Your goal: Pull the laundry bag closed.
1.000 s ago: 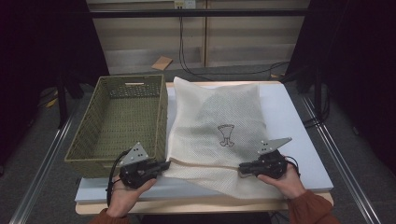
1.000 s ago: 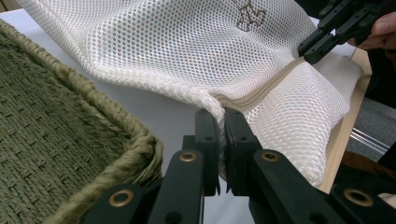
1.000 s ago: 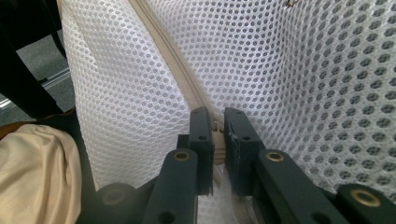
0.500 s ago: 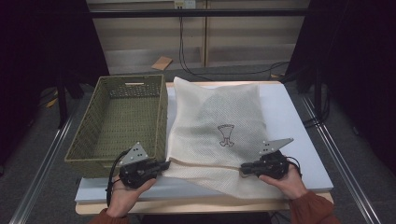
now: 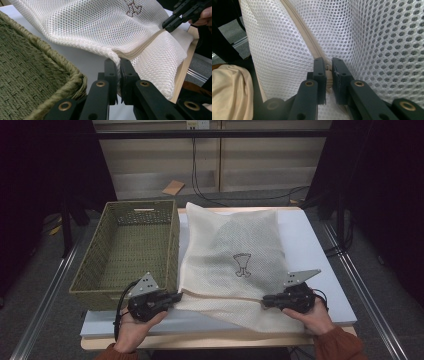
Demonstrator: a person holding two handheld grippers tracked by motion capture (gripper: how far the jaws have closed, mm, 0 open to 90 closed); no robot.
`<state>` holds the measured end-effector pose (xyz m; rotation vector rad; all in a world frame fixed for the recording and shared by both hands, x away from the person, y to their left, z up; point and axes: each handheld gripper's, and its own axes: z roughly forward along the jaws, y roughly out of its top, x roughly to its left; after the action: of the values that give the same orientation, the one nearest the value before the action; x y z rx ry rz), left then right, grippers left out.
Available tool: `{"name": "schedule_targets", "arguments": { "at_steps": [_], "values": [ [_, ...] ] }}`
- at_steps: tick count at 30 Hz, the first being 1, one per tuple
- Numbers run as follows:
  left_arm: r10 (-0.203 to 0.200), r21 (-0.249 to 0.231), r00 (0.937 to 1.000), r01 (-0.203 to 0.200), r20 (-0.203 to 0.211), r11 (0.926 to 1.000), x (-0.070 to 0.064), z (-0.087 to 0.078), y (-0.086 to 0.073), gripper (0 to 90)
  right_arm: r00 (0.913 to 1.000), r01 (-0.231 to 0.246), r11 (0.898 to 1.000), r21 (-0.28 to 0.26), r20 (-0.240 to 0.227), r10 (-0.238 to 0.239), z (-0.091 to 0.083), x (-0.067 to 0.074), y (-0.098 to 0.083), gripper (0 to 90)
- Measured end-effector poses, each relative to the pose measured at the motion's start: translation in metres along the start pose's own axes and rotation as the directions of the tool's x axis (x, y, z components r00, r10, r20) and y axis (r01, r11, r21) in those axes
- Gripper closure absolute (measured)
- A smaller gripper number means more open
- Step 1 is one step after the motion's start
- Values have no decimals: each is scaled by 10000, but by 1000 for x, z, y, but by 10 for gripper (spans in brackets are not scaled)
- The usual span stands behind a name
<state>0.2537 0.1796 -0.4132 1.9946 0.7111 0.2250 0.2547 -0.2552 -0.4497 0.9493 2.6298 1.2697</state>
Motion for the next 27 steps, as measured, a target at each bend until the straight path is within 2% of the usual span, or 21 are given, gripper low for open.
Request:
{"name": "schedule_targets", "arguments": {
  "at_steps": [27],
  "values": [
    [4, 5, 10000, -4, 14, 10000, 1, 0, 1, 859, 9989, -379, 9988, -312, 281, 388, -18, -7, -12, 826]
  ]
}}
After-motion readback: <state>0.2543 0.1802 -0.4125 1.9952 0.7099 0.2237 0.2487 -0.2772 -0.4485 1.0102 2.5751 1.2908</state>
